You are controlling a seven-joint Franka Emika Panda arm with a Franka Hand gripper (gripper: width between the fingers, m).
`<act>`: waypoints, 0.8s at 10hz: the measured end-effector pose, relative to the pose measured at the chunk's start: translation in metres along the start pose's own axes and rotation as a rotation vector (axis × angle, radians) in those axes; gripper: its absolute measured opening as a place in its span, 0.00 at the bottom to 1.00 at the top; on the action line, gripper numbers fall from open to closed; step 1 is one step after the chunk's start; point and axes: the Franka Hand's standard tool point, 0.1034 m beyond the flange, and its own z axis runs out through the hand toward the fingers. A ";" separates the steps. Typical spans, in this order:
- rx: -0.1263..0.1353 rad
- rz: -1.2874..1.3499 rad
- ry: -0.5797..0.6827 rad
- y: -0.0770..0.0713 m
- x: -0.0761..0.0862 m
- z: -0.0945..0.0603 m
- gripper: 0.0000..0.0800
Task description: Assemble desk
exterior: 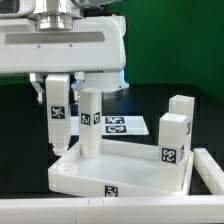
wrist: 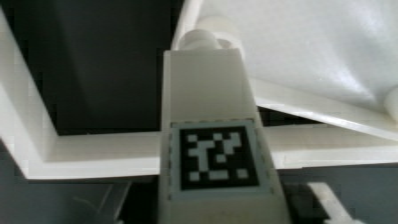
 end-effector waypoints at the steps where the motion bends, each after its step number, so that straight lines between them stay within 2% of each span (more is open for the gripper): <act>1: 0.000 0.005 0.001 -0.002 0.001 0.003 0.36; 3: 0.000 0.003 -0.010 -0.005 -0.005 0.011 0.36; 6: -0.014 0.007 0.014 -0.008 -0.002 0.015 0.36; 8: -0.025 0.004 0.018 -0.008 -0.008 0.023 0.36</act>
Offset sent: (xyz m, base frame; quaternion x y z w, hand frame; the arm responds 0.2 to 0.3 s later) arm 0.0058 -0.0003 -0.0122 -0.0093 0.0226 0.0078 0.9997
